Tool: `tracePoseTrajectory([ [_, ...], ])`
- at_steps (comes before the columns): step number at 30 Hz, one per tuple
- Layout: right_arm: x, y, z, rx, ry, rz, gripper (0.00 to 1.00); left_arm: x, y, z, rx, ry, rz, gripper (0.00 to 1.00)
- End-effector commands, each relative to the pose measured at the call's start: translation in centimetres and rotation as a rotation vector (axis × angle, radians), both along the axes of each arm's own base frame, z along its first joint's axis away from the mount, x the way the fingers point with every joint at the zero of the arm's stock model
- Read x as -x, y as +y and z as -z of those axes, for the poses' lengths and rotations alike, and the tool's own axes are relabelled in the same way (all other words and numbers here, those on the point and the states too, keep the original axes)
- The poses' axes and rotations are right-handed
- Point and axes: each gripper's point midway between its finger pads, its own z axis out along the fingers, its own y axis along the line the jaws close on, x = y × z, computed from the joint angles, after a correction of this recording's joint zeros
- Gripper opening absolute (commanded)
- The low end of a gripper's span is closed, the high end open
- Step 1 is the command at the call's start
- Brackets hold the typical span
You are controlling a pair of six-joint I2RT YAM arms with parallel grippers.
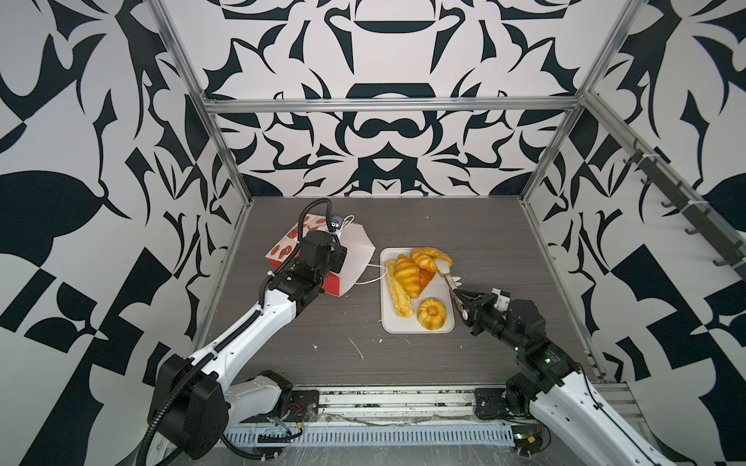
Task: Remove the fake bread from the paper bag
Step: 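Lower the pastry onto the tray and open the tongs, right gripper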
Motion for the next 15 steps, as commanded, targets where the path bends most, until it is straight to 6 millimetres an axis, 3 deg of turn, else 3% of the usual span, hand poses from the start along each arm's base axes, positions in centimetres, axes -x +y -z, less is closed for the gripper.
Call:
tracePoseTrajectory([
  [1,0.3,0.6,-2.9,-0.056,-0.091,-0.04,0.18,0.1,0.2,-0.5,0.019,-0.023,-0.013,0.0],
  [15,1.8,-0.4,-2.7,-0.032,-0.095,-0.031,0.33,0.2,0.1,-0.7,0.027,-0.027,-0.006,0.0],
])
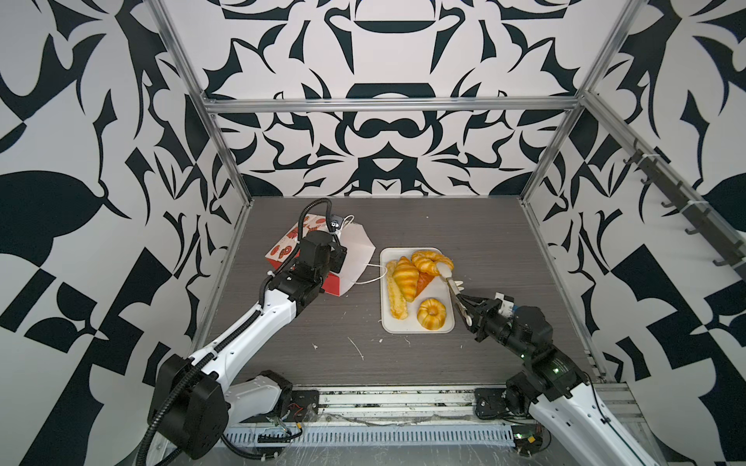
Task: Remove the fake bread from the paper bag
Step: 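Lower the pastry onto the tray and open the tongs, right gripper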
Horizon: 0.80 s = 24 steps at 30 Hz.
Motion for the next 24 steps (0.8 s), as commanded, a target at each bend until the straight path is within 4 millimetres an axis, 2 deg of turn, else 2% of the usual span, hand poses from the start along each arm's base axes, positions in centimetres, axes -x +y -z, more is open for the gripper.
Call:
tracePoseTrajectory([
  [1,0.1,0.1,-2.5,-0.029,-0.094,-0.014,0.33,0.2,0.0,-0.7,0.028,-0.028,-0.004,0.0],
  [5,0.0,0.4,-1.8,-0.034,-0.078,-0.024,0.33,0.2,0.0,-0.7,0.028,-0.028,-0.004,0.0],
  [11,-0.1,0.9,-2.3,-0.033,-0.092,-0.05,0.34,0.3,0.0,-0.7,0.026,-0.028,-0.005,0.0],
  [16,0.0,1.5,-1.8,-0.048,-0.068,-0.078,0.35,0.3,0.0,-0.6,0.023,-0.026,-0.005,0.0],
  [24,0.0,2.0,-2.4,-0.057,-0.081,-0.107,0.37,0.2,-0.1,-0.6,0.024,-0.028,-0.005,0.0],
])
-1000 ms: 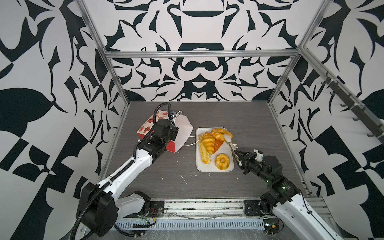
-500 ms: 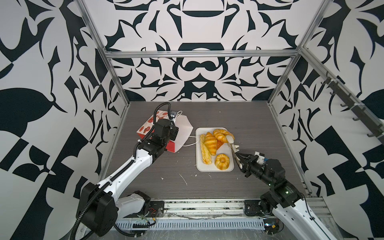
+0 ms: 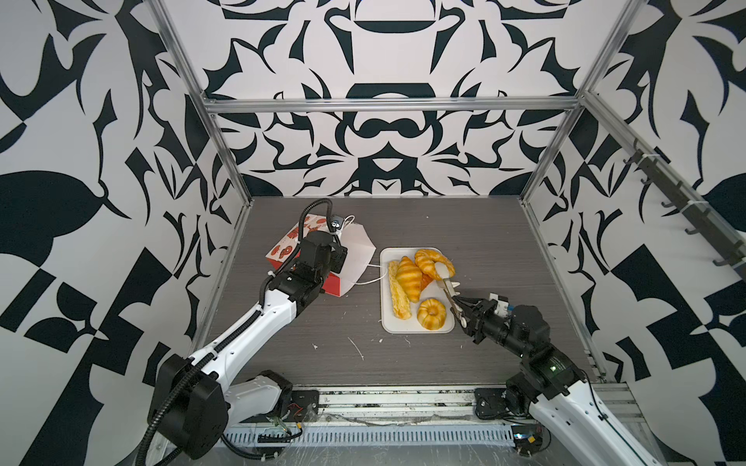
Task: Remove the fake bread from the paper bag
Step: 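Lower the pastry onto the tray and open the tongs, right gripper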
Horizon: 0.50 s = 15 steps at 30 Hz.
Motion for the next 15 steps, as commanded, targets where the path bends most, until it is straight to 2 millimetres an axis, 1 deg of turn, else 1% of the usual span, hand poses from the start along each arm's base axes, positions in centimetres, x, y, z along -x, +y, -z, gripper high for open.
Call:
tracePoseTrajectory([
  [1,-0.3,0.7,-3.2,-0.049,-0.111,-0.032,0.37,0.2,0.1,-0.6,0.026,-0.026,-0.008,0.0],
  [7,-0.1,0.8,-3.8,-0.045,-0.122,-0.044,0.37,0.2,0.0,-0.6,0.027,-0.026,-0.006,0.0],
  [15,0.2,1.4,-4.6,-0.058,-0.134,-0.087,0.37,0.2,0.0,-0.6,0.027,-0.023,-0.006,0.0],
])
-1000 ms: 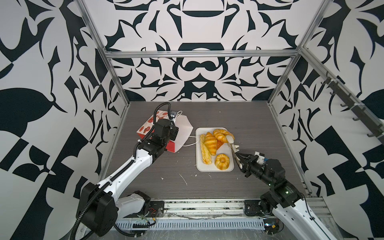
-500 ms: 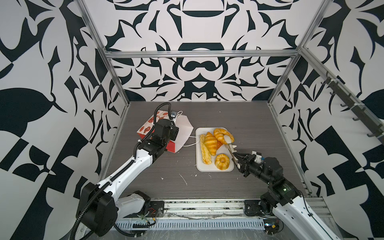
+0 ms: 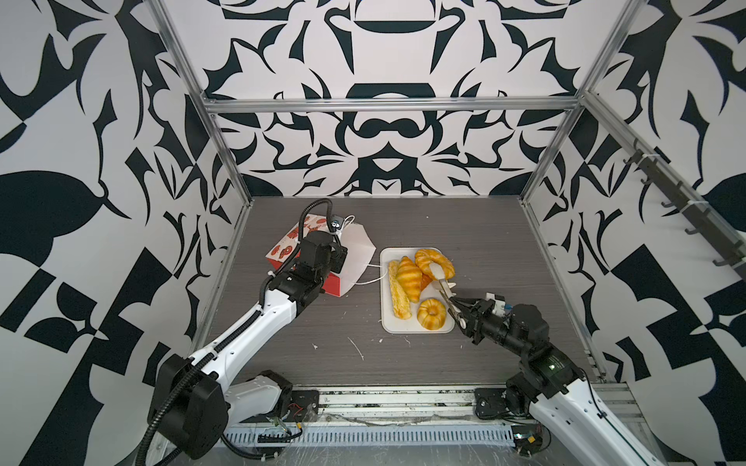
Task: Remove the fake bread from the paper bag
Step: 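Lower the pastry onto the tray and open the tongs, right gripper, then lift the tongs off the tray and set them on the table, right gripper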
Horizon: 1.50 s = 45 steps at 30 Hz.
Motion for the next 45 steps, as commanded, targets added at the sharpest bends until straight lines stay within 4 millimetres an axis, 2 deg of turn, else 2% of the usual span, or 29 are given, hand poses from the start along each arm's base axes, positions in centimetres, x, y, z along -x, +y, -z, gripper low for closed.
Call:
tracePoseTrajectory([
  [1,-0.1,0.7,-4.7,-0.046,-0.141,-0.04,0.37,0.2,0.0,-0.5,0.026,-0.022,-0.006,0.0],
  [7,0.3,0.7,-5.7,-0.049,-0.163,-0.054,0.36,0.2,0.0,-0.5,0.025,-0.021,-0.004,0.0],
  [14,0.5,1.7,-7.2,-0.058,-0.19,-0.122,0.35,0.1,-0.1,-0.5,0.029,-0.022,-0.004,0.0],
  [19,0.6,2.4,-7.1,-0.066,-0.175,-0.163,0.35,0.2,0.0,-0.6,0.029,-0.026,-0.006,0.0],
  [29,-0.2,2.9,-11.0,-0.038,-0.338,-0.191,0.29,0.2,0.0,-0.7,0.03,-0.028,-0.005,0.0],
  [34,-0.2,3.1,-13.1,0.168,-0.459,-0.269,0.27,0.2,-0.1,-0.6,0.032,-0.027,-0.004,0.0],
  [37,-0.4,2.5,-14.2,0.339,-0.53,-0.305,0.25,0.3,-0.1,-0.6,0.032,-0.028,-0.004,0.0],
  [39,-0.6,1.0,-14.0,0.537,-0.553,-0.319,0.22,0.3,-0.1,-0.6,0.033,-0.029,-0.004,0.0],
  [45,-1.6,-4.1,-11.1,1.011,-0.489,-0.33,0.19,0.3,0.1,-0.8,0.026,-0.032,-0.01,0.0],
])
